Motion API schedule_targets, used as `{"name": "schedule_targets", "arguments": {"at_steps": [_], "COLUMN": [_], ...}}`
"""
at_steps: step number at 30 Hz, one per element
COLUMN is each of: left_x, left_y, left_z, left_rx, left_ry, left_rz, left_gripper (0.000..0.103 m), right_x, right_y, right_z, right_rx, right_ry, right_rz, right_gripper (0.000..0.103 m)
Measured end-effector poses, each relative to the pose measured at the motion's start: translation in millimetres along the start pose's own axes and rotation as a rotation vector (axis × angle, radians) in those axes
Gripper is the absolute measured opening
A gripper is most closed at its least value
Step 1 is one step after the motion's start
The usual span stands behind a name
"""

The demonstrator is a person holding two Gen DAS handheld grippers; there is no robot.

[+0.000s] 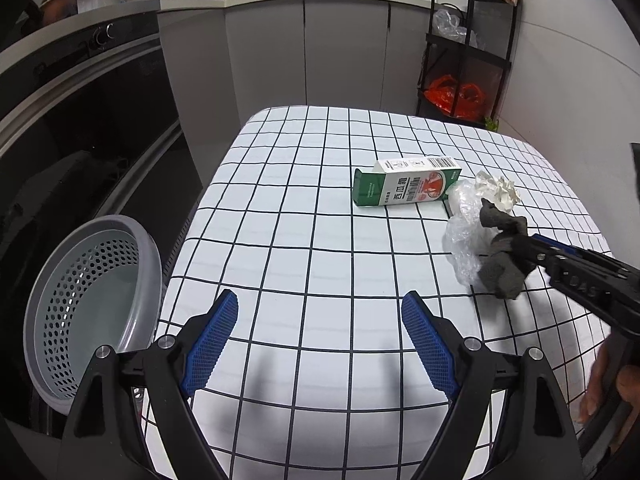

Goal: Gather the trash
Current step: 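Grasp the grey cloth with the right tool and lift it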

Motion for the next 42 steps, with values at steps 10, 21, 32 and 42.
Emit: {"name": "schedule_targets", "arguments": {"at_steps": [10, 21, 32, 42], "left_x": [-5.3, -6.4, -6.7, -9.0], "left_y": [-10.8, -11.4, -9.6, -5.9], "left_z": [-27.1, -21.3, -17.0, -26.0], "left_rx": [-0.029, -0.025, -0.033, -0.036], "left_ry": [0.048, 0.037, 0.032, 0.038], "left_rz": [-0.021, -0.019, -0.011, -0.001], "left_gripper": [0.082, 0.082, 0.082, 0.082], "right_x": [-11.7, -33.1, -42.9, -46.6], "right_y": [-33.7, -28.8, 13.9, 5.4], "right_z": [-13.6, -6.6, -9.4, -2.1], "right_rx": [0.016, 0.044, -0.015, -0.019], "right_ry": [0.011, -0.02, -0.009, -0.08], "right_rz": [-0.019, 0.026, 0.13, 0.111], "right_gripper": [0.015, 0.036, 0.067, 0.018]}}
Point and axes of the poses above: each gripper's, at about its wrist camera, not at the fingertips, and y roughly the way its jaws point, z to its left, x to its top, the point moved 6 cm from there along y, roughly the way its jaws point, and after that the axes turned 2 degrees about -x, right-handed, at the moved point
